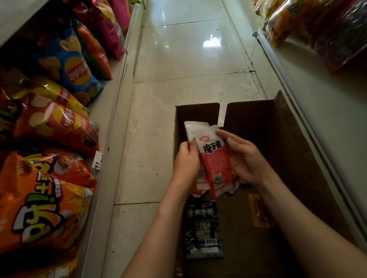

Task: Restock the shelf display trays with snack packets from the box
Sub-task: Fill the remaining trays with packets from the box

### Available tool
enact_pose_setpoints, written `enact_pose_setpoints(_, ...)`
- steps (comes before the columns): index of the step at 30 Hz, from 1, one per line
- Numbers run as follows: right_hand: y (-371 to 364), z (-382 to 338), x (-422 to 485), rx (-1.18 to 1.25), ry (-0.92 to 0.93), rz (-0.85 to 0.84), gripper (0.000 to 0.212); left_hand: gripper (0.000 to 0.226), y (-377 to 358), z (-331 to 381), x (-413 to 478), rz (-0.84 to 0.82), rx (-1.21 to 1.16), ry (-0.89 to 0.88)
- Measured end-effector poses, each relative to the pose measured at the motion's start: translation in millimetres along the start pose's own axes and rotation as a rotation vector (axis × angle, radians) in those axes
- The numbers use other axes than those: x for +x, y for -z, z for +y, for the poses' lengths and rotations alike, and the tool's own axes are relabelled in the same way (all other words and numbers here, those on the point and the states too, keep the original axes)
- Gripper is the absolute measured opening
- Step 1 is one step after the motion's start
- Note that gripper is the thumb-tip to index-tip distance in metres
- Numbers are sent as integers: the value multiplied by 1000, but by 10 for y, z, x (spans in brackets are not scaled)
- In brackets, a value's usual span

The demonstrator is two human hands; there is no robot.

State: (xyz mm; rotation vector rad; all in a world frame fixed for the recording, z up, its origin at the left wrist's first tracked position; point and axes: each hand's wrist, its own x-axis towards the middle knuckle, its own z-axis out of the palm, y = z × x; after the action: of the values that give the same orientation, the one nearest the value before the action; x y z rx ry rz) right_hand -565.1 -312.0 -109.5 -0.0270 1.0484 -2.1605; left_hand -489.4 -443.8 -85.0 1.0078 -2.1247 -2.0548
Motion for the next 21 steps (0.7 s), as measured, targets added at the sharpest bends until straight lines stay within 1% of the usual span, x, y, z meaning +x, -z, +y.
enact_pose_setpoints(3, -244, 77, 48, -14, -1, -77, 37, 74, -3, -12, -11, -97, -95, -79)
enact_pose_setpoints(6, -407, 69, 112, -104, 27, -88, 39, 99, 53, -6, 17, -126, -200, -66)
enact_pose_setpoints(8, -473, 77, 189, -154, 56, -54, 38, 110, 72, 39, 11, -157, -217, -65)
enact_pose_setpoints(9, -503, 92, 233, -164, 65, -37, 39, 108, 73, 48, 13, -168, -221, -74)
enact_pose_setpoints(10, -527, 105, 271, -158, 66, -30, 41, 98, 67, 54, 13, -173, -220, -85)
enact_pose_setpoints(11, -551, 112, 306, -145, 58, -39, 42, 80, 62, 66, 17, -166, -232, -95)
enact_pose_setpoints(13, -565, 86, 351, -119, 51, -70, 41, 32, 79, 73, 39, -76, -259, -86)
enact_pose_setpoints(14, -541, 72, 370, -93, 58, -75, 40, 19, 96, 62, 53, -25, -248, -68)
enact_pose_setpoints(15, -490, 76, 403, -93, 75, -54, 39, 14, 116, 62, 63, 10, -202, -68)
enact_pose_setpoints(16, -410, 99, 454, -165, 101, 2, 38, 11, 134, 89, 60, 39, -115, -97)
enact_pose_setpoints(17, -294, 165, 514, -321, 113, 87, 39, 13, 158, 136, 48, 70, -25, -151)
enact_pose_setpoints(18, -161, 259, 567, -547, 91, 168, 42, 15, 188, 173, 45, 93, 46, -205)
enact_pose_setpoints(19, -24, 379, 587, -801, 26, 203, 46, 16, 214, 213, 55, 118, 83, -247)
enact_pose_setpoints(20, 114, 524, 576, -1090, -86, 156, 54, 13, 254, 235, 75, 149, 105, -281)
enact_pose_setpoints(21, 259, 679, 554, -1407, -224, 39, 65, 7, 300, 245, 95, 192, 117, -307)
